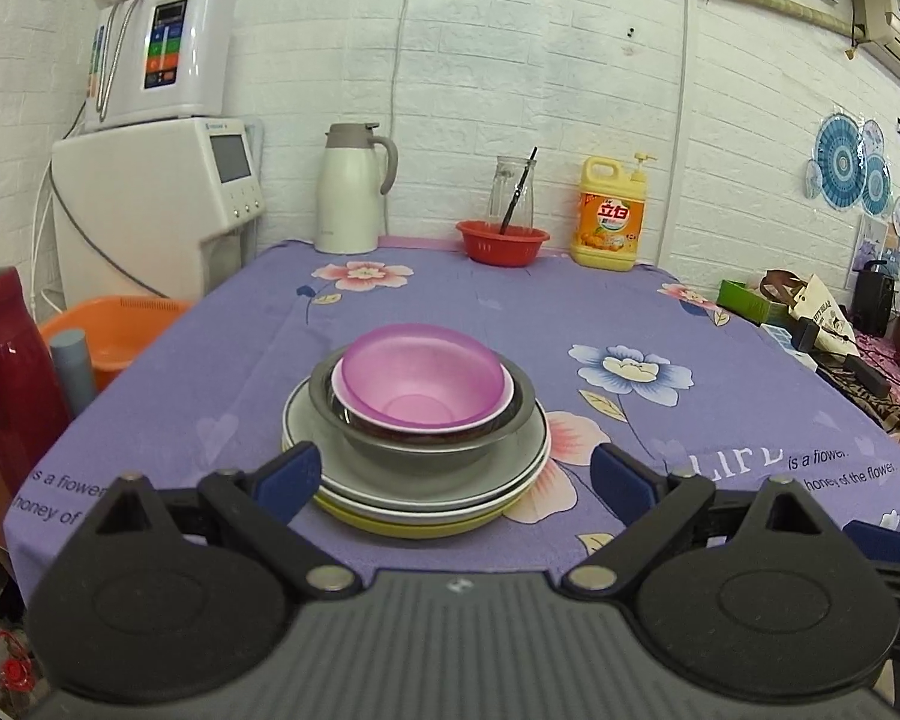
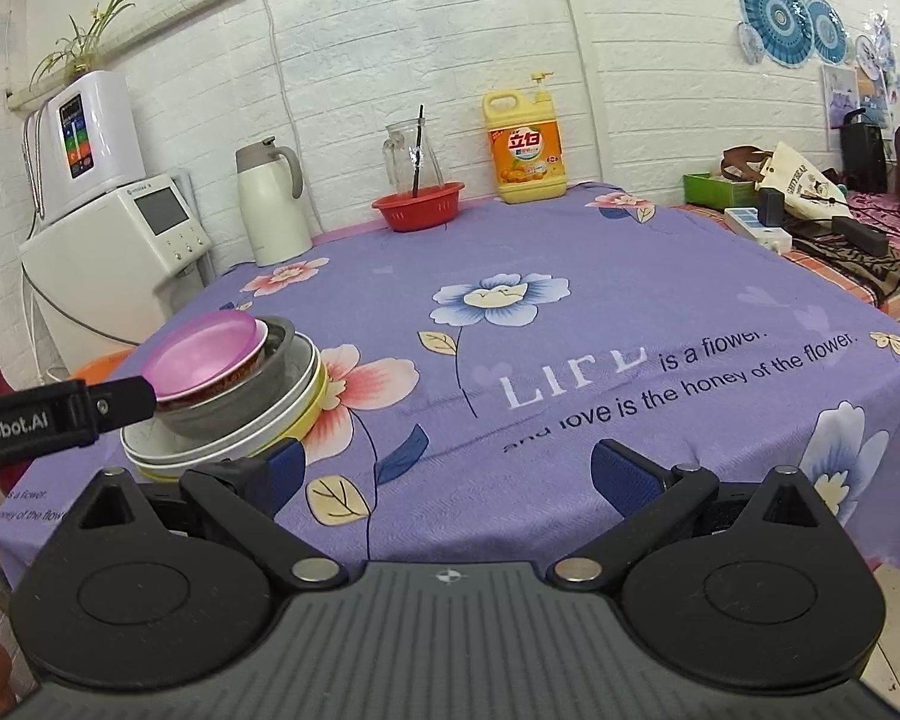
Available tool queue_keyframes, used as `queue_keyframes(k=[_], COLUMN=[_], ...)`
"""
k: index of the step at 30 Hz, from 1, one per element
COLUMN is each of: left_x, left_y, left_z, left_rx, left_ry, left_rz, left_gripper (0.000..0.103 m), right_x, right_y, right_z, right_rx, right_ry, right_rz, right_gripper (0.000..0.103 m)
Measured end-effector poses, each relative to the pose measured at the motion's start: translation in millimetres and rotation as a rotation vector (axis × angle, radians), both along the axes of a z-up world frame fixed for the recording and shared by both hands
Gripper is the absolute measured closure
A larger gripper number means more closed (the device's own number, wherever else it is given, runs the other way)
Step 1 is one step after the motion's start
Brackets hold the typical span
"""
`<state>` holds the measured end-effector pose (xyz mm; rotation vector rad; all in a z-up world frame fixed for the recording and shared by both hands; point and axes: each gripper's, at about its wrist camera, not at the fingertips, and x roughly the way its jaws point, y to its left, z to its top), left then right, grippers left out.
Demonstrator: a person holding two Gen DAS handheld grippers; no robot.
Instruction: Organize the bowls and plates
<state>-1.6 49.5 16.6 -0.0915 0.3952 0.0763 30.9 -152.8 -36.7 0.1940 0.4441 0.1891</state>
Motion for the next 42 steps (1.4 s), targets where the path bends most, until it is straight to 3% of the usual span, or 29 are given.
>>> queue_keyframes(k=[9,27,42], left_x=[-6.7,-11.1,-10.5], left_y=[-14.3,-12.2,-10.2], left_z=[0.8,2.3,2.2], left_rx=[0.062,0.049,0.030], left_ry=[-0.003,-0.016,-0.010], left_rz=[-0.013,-0.011,-0.003], left_gripper=[0.008,0.008,0.008], right_x=[-16.2,-32.9,-29.7], right_y=[-6.5,5.9,5.7], right_z=[1.7,13.1,8.9], right_rx=[0.016,-0.040,-0.023], right_ry=[-0.034,-0.100,-0.065], right_rz=[0.029,0.056,0.062], right_gripper=[0.000,0.000,0.000])
